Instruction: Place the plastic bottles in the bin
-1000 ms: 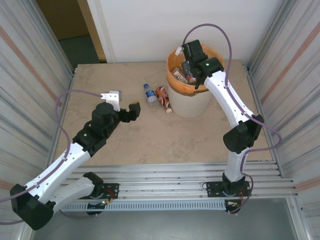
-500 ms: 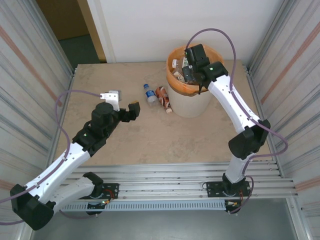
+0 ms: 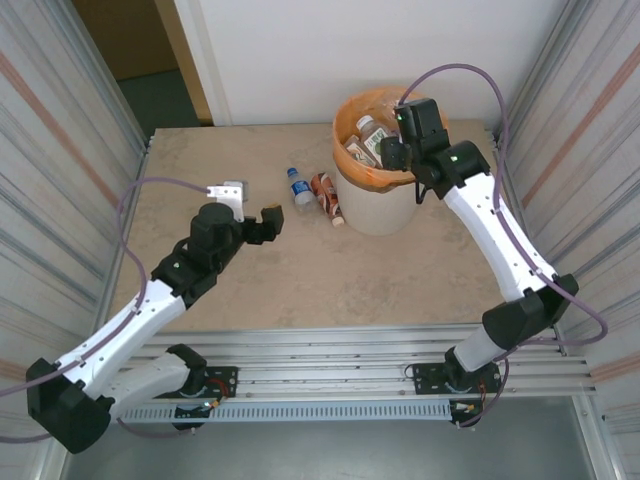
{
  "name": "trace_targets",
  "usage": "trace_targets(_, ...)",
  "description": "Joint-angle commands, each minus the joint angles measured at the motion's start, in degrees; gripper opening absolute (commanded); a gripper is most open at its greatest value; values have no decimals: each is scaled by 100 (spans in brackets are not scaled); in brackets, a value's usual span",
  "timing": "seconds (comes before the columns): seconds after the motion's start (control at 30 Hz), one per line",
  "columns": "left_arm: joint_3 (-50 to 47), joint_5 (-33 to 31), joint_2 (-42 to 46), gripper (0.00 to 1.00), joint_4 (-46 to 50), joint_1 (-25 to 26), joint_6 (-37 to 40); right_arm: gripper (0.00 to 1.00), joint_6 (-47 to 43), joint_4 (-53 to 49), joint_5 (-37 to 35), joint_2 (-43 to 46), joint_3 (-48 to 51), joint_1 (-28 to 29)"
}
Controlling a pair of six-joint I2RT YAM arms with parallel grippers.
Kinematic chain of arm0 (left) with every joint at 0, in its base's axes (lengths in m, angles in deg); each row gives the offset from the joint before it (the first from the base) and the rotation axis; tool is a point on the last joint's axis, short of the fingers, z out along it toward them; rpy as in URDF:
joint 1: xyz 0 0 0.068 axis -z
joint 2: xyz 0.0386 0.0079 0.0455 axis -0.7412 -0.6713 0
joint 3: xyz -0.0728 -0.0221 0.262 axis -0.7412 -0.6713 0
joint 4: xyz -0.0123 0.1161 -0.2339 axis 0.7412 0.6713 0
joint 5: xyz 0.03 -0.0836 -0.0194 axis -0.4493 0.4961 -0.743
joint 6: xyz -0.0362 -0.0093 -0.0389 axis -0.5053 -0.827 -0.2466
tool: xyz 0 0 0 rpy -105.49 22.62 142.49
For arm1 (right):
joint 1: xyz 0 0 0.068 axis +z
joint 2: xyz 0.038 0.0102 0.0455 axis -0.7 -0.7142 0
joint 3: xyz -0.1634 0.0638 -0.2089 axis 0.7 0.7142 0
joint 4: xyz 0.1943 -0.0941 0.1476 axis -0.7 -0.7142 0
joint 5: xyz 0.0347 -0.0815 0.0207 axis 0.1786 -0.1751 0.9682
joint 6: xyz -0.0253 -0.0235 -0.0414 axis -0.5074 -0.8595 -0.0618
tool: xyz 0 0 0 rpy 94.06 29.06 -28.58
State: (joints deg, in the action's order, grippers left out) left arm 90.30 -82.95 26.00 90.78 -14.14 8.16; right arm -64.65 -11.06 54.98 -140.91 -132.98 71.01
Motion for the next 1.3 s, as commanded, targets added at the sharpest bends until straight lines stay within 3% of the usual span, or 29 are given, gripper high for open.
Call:
trace_targets(0.0, 297, 81, -186, 99, 175, -65, -144, 62, 244, 174, 161, 293, 103, -35)
trace_targets(0.3, 710, 340, -978, 99, 193, -90, -171, 74, 325, 206, 148, 687, 315, -58)
trace_targets(0.63, 1990, 758, -2899, 98, 894, -617, -806, 100, 508, 306, 174, 1239, 719, -160)
trace_targets(0.83, 2787, 1446, -4144, 96, 913, -1053, -1173, 98, 654, 308, 126, 1544, 969, -258)
trace_targets(1.27, 4884, 1554, -6146, 95, 1658, -1099, -937, 98, 834, 279, 100, 1881, 1313, -393)
